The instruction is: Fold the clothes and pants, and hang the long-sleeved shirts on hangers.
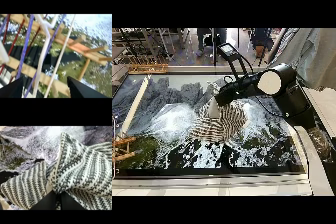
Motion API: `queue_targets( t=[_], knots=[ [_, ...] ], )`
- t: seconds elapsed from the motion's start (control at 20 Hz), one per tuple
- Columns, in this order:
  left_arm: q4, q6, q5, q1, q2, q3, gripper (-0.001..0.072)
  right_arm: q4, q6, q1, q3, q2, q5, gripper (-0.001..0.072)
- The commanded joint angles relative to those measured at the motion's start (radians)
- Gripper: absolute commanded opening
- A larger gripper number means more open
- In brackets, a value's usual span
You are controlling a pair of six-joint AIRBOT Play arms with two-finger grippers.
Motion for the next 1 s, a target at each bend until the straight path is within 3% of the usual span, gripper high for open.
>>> queue_targets(
  t=[0.0, 0.05, 0.2, 0.3, 0.35, 0.5, 0.55, 0.6, 0.95],
  knots=[
    [0.009, 0.002, 0.112, -0.009, -0.077, -0.004, 0.0538, -0.009, 0.0, 0.001, 0.0, -0.001, -0.012, 0.0041],
    [0.009, 0.002, 0.112, -0.018, -0.097, -0.004, 0.0459, -0.009, 0.0, 0.001, 0.0, -0.001, -0.019, 0.0041],
    [0.009, 0.002, 0.12, -0.054, -0.139, -0.004, 0.0412, -0.008, 0.001, 0.001, 0.0, -0.001, -0.026, 0.0041],
    [0.008, 0.002, 0.126, -0.065, -0.145, -0.004, 0.0171, -0.008, 0.011, 0.001, 0.0, -0.001, -0.025, 0.0041],
    [0.005, 0.002, 0.132, -0.064, -0.143, -0.004, 0.0134, -0.008, 0.011, 0.001, 0.0, -0.001, -0.024, 0.0041],
    [0.005, 0.002, 0.133, -0.064, -0.14, -0.003, 0.0133, -0.008, 0.017, 0.001, 0.0, -0.001, -0.025, 0.0041],
    [0.005, 0.002, 0.133, -0.064, -0.139, -0.003, 0.011, -0.008, 0.019, 0.001, 0.0, -0.001, -0.025, 0.0041],
    [0.005, 0.002, 0.134, -0.064, -0.134, -0.003, 0.0024, -0.007, 0.019, 0.001, 0.0, -0.001, -0.024, 0.0041],
    [-0.005, 0.003, 0.143, -0.074, -0.004, 0.043, 0.0026, -0.007, 0.066, 0.001, 0.0, -0.001, -0.026, 0.0041]
  ],
)
